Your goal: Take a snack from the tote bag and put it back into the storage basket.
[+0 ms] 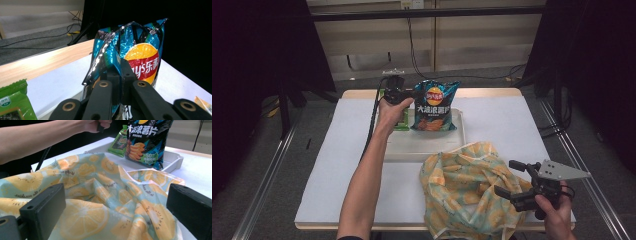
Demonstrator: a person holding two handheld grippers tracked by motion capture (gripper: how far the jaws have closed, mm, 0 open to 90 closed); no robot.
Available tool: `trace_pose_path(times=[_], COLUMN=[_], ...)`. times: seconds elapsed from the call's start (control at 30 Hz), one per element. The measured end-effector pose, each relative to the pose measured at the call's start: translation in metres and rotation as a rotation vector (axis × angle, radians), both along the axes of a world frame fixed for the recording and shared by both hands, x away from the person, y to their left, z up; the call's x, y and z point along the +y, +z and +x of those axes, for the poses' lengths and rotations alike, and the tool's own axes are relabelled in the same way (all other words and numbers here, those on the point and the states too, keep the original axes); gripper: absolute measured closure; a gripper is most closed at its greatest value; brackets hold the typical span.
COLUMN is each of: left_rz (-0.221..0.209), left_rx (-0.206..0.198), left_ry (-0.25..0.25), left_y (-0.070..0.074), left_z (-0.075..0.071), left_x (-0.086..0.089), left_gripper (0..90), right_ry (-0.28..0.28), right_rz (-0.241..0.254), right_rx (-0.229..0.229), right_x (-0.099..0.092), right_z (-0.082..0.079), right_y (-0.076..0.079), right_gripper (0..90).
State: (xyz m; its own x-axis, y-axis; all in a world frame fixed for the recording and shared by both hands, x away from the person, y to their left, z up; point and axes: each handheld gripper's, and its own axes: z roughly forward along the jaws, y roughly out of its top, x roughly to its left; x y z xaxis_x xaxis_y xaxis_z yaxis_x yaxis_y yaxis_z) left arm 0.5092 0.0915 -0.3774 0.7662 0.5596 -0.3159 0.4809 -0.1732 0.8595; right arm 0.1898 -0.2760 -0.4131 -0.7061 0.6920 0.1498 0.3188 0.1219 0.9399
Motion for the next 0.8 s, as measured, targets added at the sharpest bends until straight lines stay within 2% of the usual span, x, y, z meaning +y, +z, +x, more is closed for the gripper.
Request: trace_pose_path(times=[0.03,0.23,0.4,0.43,0.53,0.6,0.63,0.67,0.8], left_rz=[0.009,-0.010,-0.019,-0.009,-0.001,0.008,0.009,0.003,0.016], left_rx=[-0.004,0.009,-0.006,-0.008,-0.009,-0.006,-0.006,-0.005,-0.006], left_ry=[-0.003,0.026,0.028,0.032,0.018,0.029,0.029,0.038,0.049], left_y=[0.0007,-0.0020,-0.0038,-0.0037,-0.0039,-0.0042,-0.0039,-0.0029,-0.0014], left_z=[0.0027,0.0081,0.0097,0.0100,0.0105,0.0103,0.0102,0.0093,0.0081], left_x=[-0.0013,0.0006,-0.0019,-0.0021,-0.0011,0.0001,0.0014,0.0030,0.0050], left_gripper=[89.2,88.7,80.8,80.8,72.8,63.4,62.4,53.9,45.4], right_ry=[0.001,0.007,0.012,0.012,0.013,0.015,0.010,0.009,0.012], right_rz=[-0.002,-0.002,-0.002,-0.002,-0.003,-0.003,-0.005,-0.005,-0.006], right_rx=[0.000,-0.001,0.005,0.005,0.006,0.004,0.006,0.005,0.006], right_x=[-0.0001,-0.0001,0.0006,0.0006,0.0012,0.0013,0.0013,0.0012,0.0013], right_z=[0.0000,0.0002,0.0003,0.0003,0.0000,0.0005,0.0005,0.0008,0.0007], right_y=[-0.0001,-0.0008,-0.0015,-0.0015,-0.0016,-0.0021,-0.0023,-0.0025,-0.0023], right_gripper=[2.1,2.1,2.1,2.1,2.1,2.1,2.1,2.1,2.1])
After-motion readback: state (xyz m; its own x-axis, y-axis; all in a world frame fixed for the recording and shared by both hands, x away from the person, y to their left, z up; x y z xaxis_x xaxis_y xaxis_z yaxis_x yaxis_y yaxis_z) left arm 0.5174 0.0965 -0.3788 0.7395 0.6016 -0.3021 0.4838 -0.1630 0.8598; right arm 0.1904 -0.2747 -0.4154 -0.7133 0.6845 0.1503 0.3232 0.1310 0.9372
